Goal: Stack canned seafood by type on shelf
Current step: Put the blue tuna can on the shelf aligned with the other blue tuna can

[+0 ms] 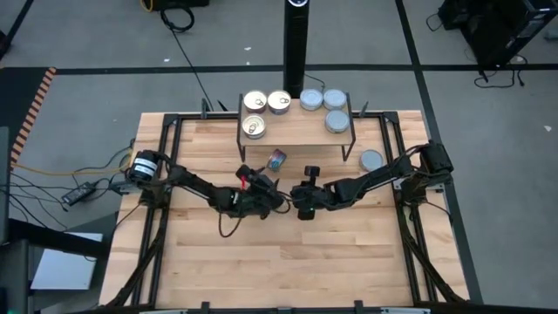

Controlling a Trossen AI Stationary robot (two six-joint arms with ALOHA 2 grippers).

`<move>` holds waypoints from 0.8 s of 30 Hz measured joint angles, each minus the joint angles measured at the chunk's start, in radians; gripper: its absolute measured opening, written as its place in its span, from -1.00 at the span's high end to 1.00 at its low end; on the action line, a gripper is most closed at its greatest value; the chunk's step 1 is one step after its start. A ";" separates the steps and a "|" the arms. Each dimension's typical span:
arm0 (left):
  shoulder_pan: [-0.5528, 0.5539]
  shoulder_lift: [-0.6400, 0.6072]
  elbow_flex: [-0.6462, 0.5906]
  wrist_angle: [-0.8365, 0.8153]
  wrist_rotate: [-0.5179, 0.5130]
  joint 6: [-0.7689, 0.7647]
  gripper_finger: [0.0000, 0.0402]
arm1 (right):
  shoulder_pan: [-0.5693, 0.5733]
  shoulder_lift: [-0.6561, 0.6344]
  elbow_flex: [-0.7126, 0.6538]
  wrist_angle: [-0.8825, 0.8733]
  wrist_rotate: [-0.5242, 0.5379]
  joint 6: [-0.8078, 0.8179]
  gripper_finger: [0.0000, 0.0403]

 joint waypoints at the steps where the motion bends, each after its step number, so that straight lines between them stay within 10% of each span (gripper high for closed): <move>1: 0.007 0.000 0.000 -0.016 -0.003 -0.016 -0.52 | 0.001 0.000 0.000 -0.003 0.000 0.003 0.85; 24: 0.149 0.014 -0.001 0.037 0.209 -0.088 -0.55 | 0.003 0.000 0.000 -0.005 0.000 0.006 0.85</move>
